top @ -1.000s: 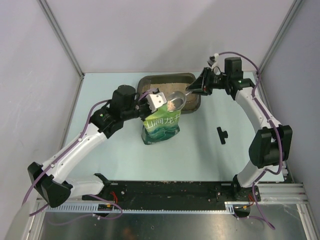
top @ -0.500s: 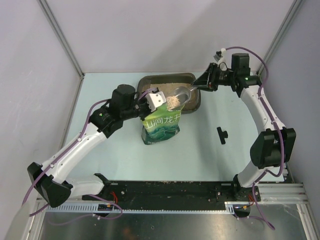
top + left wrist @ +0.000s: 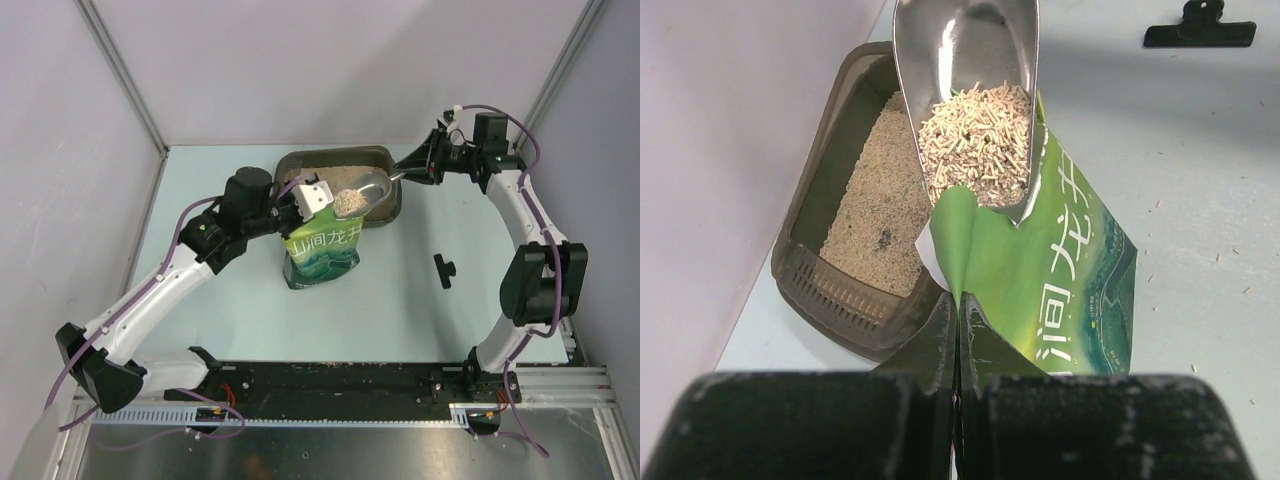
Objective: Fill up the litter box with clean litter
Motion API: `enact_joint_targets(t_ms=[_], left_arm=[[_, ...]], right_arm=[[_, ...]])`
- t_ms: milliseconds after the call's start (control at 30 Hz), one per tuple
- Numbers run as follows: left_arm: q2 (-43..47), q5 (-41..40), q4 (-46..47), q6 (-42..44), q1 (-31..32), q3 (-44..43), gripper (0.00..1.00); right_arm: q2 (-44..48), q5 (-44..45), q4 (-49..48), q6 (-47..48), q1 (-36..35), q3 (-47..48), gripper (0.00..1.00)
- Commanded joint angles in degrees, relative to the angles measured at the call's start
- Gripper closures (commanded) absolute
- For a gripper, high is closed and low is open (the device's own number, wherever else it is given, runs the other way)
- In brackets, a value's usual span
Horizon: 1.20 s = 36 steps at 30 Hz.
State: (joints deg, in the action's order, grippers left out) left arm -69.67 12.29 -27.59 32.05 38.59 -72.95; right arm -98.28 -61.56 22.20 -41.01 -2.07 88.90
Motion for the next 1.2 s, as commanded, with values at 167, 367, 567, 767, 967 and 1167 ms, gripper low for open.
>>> enact_joint_targets(t_ms=[167,367,567,767,967,1167], left_arm=[[1.29,-2.27,3.69,2.31,0.26,-3.34,1.00],[0.94,-3.24,3.60,3.10,0.26,-3.16,1.00],[-0.11,-3.77,3.60,3.28,0.35,-3.52,1.00],[-1.61,-4.38,3.60,3.63,0.26,-4.57,1.00],[-3.28,-4.47,3.51,2.75,0.26,-5.71,1.00],[-4.51,-5.53,2.90,3.10,0.26,-6.42,1.00]], right_arm=[[-4.29,-5.59,-8.04,-6.17,1.62,-0.92,1.00],[-7.01,-6.90,-12.17,-9.17,1.63,1.44,1.00],[-11.83,-7.52,-15.07,-12.15,1.63,6.27,1.00],[-16.67,-7.52,-17.44,-14.35,1.63,10.76,1.00],[-20.80,-7.26,-19.21,-16.03,1.63,14.80,1.00],[-27.31,-6.56,-19.30,-16.03,1.63,20.69,1.00]])
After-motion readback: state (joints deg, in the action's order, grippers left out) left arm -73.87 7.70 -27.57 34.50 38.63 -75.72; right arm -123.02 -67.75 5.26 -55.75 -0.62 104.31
